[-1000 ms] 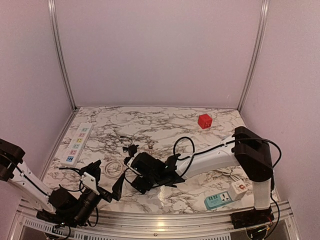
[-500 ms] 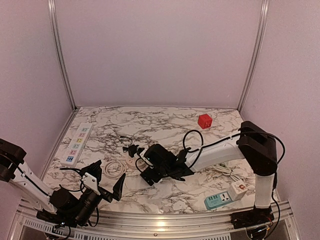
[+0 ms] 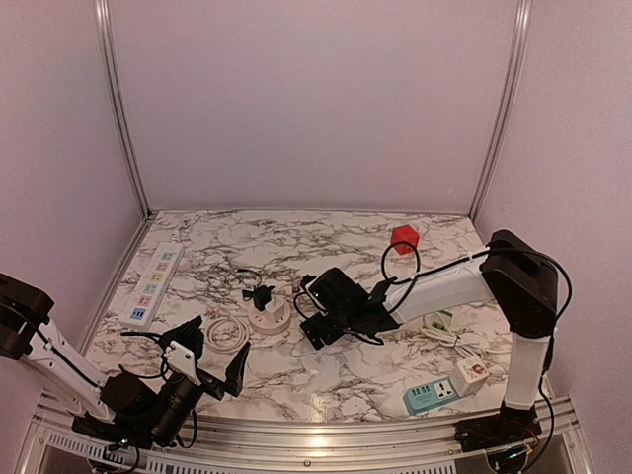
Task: Insert the plug
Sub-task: Move the socket to the center of the board.
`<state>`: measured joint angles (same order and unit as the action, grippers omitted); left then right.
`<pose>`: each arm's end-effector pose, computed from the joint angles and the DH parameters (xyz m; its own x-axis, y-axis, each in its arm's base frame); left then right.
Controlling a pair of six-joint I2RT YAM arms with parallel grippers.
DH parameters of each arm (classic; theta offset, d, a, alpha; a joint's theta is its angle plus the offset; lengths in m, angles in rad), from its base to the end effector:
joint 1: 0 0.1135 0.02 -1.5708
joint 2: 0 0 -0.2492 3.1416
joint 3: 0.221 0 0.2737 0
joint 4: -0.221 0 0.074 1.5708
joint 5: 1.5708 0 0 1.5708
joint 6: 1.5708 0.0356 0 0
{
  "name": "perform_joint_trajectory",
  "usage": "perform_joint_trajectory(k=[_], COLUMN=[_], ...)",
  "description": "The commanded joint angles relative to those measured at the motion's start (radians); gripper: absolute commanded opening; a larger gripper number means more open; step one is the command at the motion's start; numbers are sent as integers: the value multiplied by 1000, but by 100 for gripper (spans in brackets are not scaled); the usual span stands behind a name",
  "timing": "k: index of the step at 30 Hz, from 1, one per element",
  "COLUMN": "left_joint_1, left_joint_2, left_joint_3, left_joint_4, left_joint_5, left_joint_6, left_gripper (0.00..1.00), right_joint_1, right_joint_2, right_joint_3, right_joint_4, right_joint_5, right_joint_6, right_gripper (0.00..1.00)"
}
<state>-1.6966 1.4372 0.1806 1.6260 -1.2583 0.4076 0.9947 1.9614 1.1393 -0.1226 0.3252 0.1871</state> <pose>0.0078 -0.2082 0.1557 0.1235 0.0048 -0.9923 0.4002 0.9148 0.0542 0.2295 0.3324 0.1018 -0.5626 -0.5424 -0.6239 -0.5984 0.7879 -0.1454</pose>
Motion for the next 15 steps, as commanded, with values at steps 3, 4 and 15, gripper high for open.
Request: perform_joint_trajectory(k=[3, 4, 15], left_joint_1=[6, 5, 5], left_joint_2=[5, 8, 16], left_joint_3=[17, 19, 25], left_joint_4=[139, 139, 139], left_joint_5=[-12, -13, -14], left_joint_6=[2, 2, 1], left_gripper=[99, 99, 99], right_joint_1=[-10, -11, -31], right_joint_2=[-35, -44, -92], right_joint_3=[-39, -46, -109], right_joint_4=[-127, -127, -82], right_joint_5=[68, 71, 68], right_joint_6=[2, 3, 9], right_gripper=[98, 98, 99])
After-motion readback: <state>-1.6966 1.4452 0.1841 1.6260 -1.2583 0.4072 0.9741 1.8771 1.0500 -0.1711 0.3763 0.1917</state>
